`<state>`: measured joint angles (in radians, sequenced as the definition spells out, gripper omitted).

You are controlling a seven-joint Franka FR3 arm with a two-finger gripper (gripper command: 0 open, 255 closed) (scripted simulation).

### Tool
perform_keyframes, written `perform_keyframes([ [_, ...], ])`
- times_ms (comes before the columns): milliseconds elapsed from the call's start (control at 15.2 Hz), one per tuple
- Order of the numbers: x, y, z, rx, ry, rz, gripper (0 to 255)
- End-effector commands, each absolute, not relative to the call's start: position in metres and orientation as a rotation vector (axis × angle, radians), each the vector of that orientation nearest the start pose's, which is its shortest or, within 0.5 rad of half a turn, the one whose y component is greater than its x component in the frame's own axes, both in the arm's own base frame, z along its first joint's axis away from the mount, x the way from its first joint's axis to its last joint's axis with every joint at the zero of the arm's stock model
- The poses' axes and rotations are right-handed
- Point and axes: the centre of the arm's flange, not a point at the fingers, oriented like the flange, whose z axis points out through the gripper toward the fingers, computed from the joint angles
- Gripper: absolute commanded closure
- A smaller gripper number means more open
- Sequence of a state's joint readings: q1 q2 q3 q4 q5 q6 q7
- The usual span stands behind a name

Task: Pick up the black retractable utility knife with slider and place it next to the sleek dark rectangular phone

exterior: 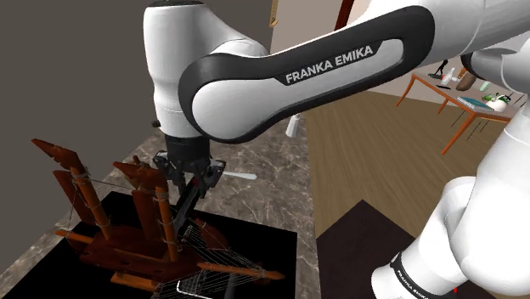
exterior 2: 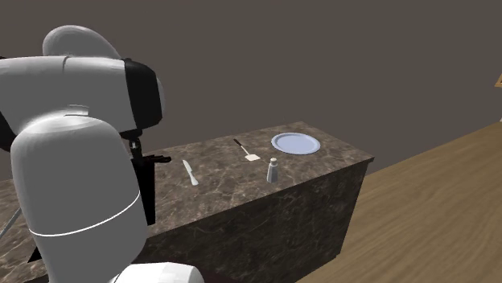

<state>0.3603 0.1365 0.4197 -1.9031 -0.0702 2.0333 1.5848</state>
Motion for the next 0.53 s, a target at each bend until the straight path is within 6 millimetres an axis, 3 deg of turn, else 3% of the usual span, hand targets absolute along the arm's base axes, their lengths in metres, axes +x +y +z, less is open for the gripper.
perform_keyframes([
  [0, 0.419, 0.422, 0.426, -2.904, 1.189, -0.014, 255],
  [462, 0.419, 0.422, 0.389, -2.904, 1.189, -0.014, 255],
])
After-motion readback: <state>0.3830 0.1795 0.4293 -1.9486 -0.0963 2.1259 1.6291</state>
